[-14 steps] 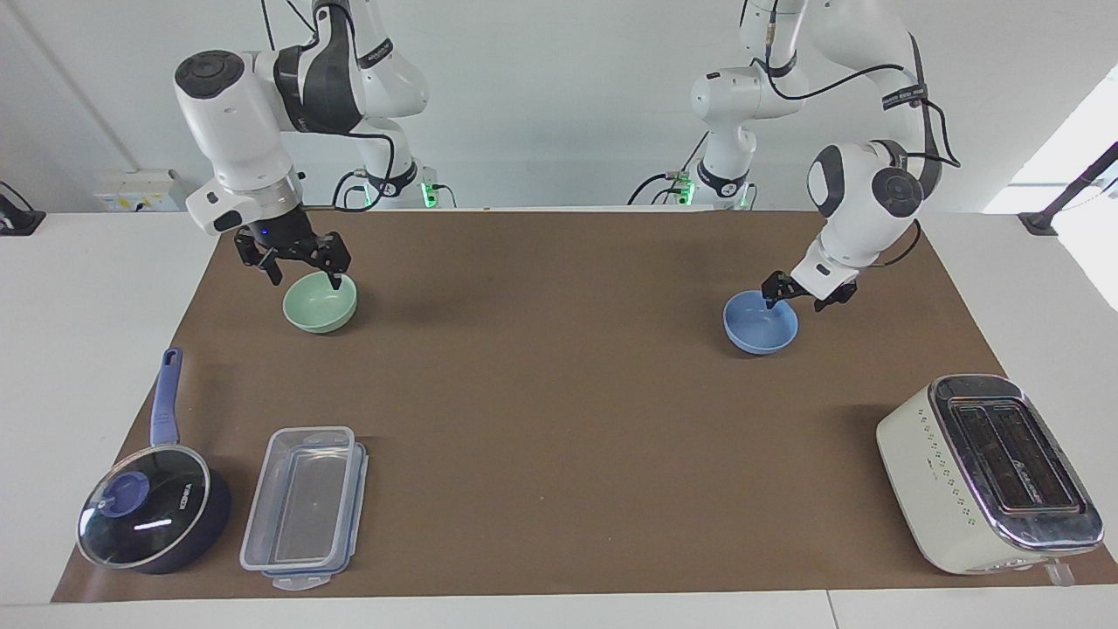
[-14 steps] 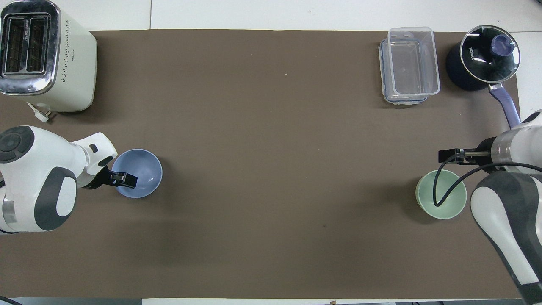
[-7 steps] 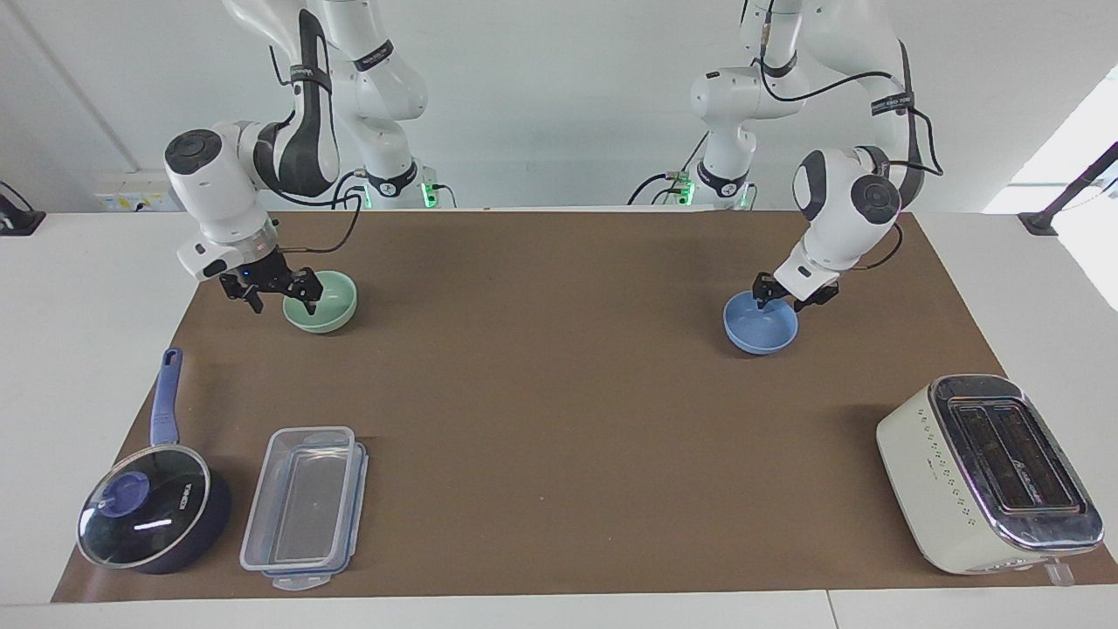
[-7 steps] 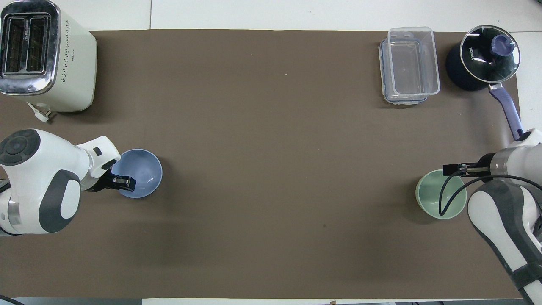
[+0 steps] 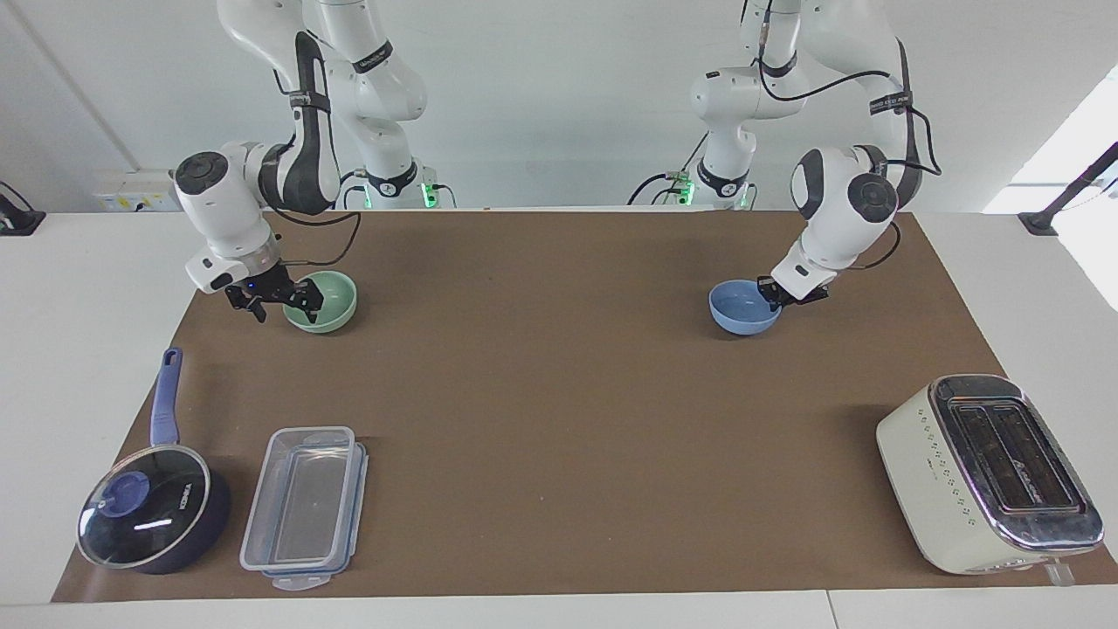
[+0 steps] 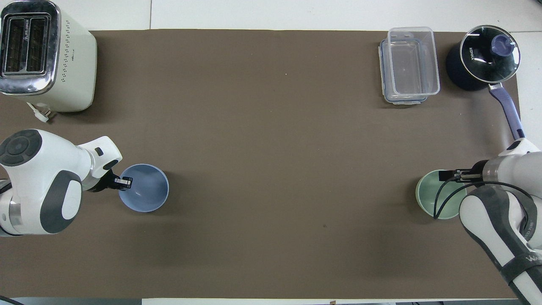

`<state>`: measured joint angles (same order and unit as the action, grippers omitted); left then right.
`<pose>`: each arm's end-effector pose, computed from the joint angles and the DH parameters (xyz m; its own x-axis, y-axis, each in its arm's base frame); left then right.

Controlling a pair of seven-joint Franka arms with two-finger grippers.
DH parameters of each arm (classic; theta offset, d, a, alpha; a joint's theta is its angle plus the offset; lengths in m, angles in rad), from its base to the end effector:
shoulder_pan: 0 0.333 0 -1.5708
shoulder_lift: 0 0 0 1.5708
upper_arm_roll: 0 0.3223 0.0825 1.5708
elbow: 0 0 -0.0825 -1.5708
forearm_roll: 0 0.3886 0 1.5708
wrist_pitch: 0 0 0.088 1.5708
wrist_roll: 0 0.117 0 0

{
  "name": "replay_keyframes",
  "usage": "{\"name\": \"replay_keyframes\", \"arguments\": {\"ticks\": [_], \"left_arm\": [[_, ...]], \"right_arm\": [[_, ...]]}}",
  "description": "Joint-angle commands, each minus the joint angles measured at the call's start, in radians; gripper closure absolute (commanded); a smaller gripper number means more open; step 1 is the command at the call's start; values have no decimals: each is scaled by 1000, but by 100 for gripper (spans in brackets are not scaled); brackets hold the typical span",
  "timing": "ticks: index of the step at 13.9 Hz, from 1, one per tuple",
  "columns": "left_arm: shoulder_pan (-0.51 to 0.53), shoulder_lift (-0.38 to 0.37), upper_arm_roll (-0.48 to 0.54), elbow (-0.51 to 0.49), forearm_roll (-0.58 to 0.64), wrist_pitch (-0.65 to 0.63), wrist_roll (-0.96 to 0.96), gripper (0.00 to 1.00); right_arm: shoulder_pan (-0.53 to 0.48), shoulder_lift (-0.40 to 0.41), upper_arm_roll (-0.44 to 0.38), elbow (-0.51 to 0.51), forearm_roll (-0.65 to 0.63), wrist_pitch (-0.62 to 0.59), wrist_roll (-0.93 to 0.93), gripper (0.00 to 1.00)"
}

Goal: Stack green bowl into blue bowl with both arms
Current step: 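Grasp the blue bowl with the left gripper while the right gripper grips the green bowl, then slide the blue bowl toward the table center with the left gripper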

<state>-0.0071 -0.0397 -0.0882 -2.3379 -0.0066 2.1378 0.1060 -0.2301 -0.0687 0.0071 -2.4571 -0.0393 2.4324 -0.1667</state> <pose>0.4807 -0.0463 0.3319 0.9679 -0.1946 -0.1588 -0.1942 -0.9808 0.0183 0.4673 -0.1064 0.3201 0.9989 -0.0264 0.0384 -0.0277 -0.9990 0.0342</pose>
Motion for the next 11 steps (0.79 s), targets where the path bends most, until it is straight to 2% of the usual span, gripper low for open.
{"name": "replay_keyframes", "arguments": {"ticks": [1, 3, 5, 6, 8, 9, 11], "left_arm": [[-10, 10, 7, 72, -31, -63, -15, 100], [-34, 82, 2, 277, -76, -239, -89, 100], [-124, 161, 2, 453, -101, -356, -280, 100], [-181, 169, 4, 485, -131, -371, -410, 100], [-304, 172, 2, 476, -176, -304, -633, 100], [-347, 179, 2, 467, -199, -264, -702, 100], [-413, 216, 2, 462, -275, -237, -726, 100]], "right_arm": [[-12, -8, 5, -46, 24, 53, -30, 0], [-12, -6, 5, -48, 26, 54, -30, 0], [-12, -6, 7, -48, 26, 45, -28, 2], [-12, -8, 7, -45, 26, 28, -30, 2], [-14, -13, 7, -40, 26, -24, -39, 2], [-18, -19, 7, -39, 26, -42, -54, 2], [-23, -22, 5, -37, 26, -76, -97, 0]]}}
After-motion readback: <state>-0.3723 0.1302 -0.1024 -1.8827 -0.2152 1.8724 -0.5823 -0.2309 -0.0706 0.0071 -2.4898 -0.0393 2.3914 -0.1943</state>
